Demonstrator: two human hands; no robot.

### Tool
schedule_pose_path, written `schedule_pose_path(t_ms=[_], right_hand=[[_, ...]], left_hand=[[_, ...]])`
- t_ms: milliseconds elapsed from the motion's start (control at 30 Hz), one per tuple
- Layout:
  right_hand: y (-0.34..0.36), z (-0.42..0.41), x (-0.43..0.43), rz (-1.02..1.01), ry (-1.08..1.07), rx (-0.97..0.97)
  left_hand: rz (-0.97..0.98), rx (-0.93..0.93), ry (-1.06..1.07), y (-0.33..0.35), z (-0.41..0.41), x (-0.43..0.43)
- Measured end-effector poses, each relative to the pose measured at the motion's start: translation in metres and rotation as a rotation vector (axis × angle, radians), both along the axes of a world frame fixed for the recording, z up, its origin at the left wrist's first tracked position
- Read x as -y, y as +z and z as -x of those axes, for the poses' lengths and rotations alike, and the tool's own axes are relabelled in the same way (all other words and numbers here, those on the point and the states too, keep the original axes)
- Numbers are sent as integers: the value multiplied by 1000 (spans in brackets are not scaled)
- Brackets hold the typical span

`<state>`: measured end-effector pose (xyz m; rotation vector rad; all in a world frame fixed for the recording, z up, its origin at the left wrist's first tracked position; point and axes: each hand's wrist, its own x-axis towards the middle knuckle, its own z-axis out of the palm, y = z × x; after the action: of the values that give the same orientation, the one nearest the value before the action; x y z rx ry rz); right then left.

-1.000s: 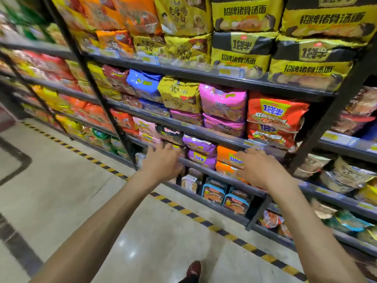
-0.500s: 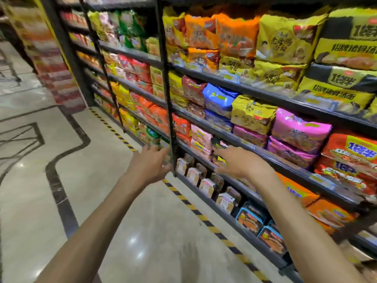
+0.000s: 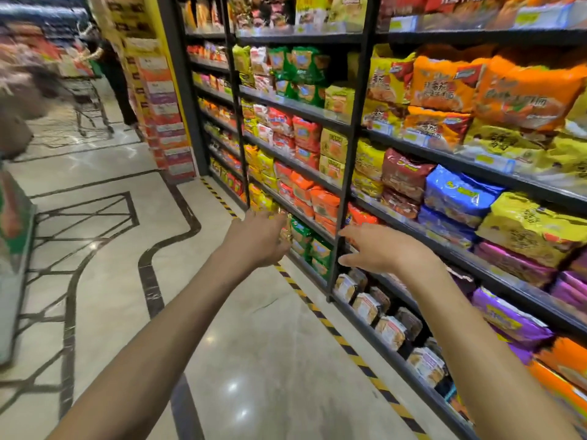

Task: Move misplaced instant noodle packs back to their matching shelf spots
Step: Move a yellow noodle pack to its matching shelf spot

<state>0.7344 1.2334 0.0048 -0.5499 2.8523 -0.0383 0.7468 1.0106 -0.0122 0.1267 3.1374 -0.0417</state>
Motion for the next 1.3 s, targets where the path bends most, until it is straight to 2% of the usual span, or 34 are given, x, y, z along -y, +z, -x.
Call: schedule_pose_path(t_ms=[433, 800, 1300], right_hand=[[12, 123, 148, 21, 117, 48], [27, 290, 243, 75, 109, -24], [9, 440, 341, 26, 54, 69]], left_hand=[[-39, 25, 104, 12, 90, 150], [-25, -19, 93, 35, 267, 244], [-74, 28, 13, 12, 444, 342]])
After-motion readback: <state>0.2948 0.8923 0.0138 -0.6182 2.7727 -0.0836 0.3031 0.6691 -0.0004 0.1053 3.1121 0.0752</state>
